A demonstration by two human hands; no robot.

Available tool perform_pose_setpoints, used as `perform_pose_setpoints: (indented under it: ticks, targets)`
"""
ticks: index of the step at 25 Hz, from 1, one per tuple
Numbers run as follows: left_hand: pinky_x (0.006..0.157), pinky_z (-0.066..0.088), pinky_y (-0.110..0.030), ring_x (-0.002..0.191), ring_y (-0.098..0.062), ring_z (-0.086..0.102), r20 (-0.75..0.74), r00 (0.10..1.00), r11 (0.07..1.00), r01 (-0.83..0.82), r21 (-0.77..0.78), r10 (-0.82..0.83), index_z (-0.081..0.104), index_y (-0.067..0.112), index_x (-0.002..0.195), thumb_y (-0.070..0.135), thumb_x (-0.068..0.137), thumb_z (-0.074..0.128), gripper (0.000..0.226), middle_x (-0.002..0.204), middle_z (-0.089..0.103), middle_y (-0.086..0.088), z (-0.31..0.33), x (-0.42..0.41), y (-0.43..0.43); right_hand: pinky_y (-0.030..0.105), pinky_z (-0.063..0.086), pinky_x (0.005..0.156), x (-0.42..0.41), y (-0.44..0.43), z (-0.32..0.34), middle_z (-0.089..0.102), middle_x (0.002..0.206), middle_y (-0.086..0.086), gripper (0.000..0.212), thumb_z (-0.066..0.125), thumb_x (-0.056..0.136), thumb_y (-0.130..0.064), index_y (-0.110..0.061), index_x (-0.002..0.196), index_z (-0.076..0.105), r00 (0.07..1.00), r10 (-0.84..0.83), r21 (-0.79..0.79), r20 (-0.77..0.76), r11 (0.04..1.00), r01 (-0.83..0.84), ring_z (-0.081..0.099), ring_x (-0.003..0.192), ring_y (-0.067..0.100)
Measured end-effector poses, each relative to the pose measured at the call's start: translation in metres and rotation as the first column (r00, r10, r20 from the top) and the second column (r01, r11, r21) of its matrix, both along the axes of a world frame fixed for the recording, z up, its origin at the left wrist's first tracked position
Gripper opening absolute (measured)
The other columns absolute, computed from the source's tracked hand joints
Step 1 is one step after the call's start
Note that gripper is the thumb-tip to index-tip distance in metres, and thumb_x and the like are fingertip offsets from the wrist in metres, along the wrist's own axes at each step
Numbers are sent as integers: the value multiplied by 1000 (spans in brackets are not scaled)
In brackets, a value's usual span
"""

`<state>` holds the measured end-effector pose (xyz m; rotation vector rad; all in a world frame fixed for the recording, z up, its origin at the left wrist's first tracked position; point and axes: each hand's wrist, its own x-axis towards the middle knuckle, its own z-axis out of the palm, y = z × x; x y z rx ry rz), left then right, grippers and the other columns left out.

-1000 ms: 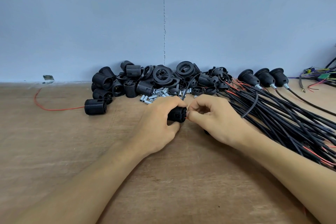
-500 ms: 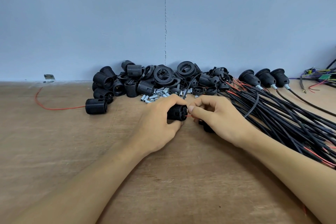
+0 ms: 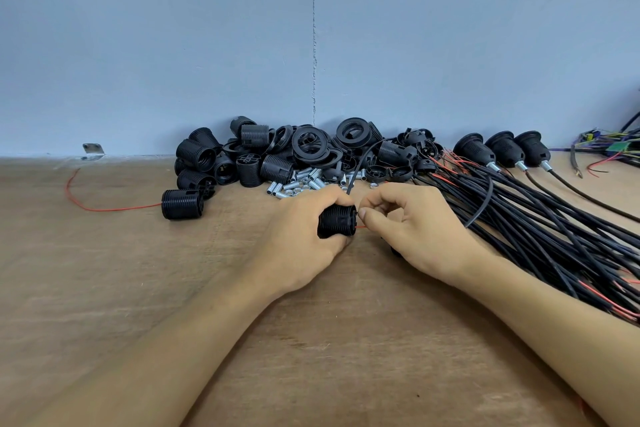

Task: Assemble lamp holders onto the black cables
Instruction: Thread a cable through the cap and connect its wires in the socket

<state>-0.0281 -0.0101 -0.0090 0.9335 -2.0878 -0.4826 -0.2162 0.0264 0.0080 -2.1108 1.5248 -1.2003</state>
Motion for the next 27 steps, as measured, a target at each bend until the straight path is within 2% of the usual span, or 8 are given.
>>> perform_pose_setpoints:
  ticks: [3,5,10,14,17,21,24,27]
  targets:
    - [85,46,-21,94,-4,63,-3,1000,999,10,-45,-10,72,29,107,10,78,79,35,97,71,13,1,1,1,8,32,48,1,1,0,52,60,-11,15,67,89,-14,-15,75,66,1000,3,-12,-24,1000,-3,45,46,0]
    - [83,46,-22,93,-4,64,-13,1000,999,22,-42,-23,72,29,106,10,78,79,34,94,72,14,1,2,1,8,31,48,1,1,0,51,59,-11,15,67,89,-12,-14,75,66,1000,6,-9,-30,1000,-6,45,46,0]
    - [84,48,-26,94,-5,65,-24,999,999,41,-36,-41,73,30,105,11,77,80,35,94,72,15,1,1,0,8,32,49,0,-3,-3,60,66,3,14,67,91,-12,-13,77,67,999,-16,44,51,999,13,46,47,-1]
    - [85,49,-27,95,-5,66,-63,997,999,54,0,-54,73,34,104,13,75,81,37,96,71,18,0,1,0,9,32,49,0,-4,-3,52,60,-11,15,67,91,-12,-13,76,66,999,-15,45,31,999,14,47,48,-1]
    - [87,48,-25,98,-3,64,-59,997,998,57,3,-57,74,33,105,13,74,82,38,97,71,18,0,1,-1,8,32,49,0,-3,-2,51,61,-9,15,67,91,-10,-10,76,65,1000,-12,19,-5,1000,12,47,48,-2]
    - [87,46,-18,99,-2,62,-47,998,999,37,-5,-37,74,31,106,13,75,81,36,98,70,18,0,1,-2,9,35,54,1,-3,-2,60,66,-4,13,69,91,-16,-16,78,69,999,-48,47,15,998,47,48,52,-1]
    - [85,43,-12,98,0,60,-42,999,999,-15,-43,13,74,31,106,15,75,82,35,97,69,18,-1,0,-3,9,36,58,0,-2,0,62,64,-13,13,70,89,-19,-23,76,72,997,-79,61,13,995,78,51,55,-3]
    - [88,47,-22,98,-2,60,-54,998,999,-22,-38,20,72,35,106,16,75,82,37,97,69,16,-1,-1,-3,9,37,59,-1,-2,1,63,64,-15,15,70,88,-19,-24,75,71,996,-83,86,15,993,81,53,56,-3]
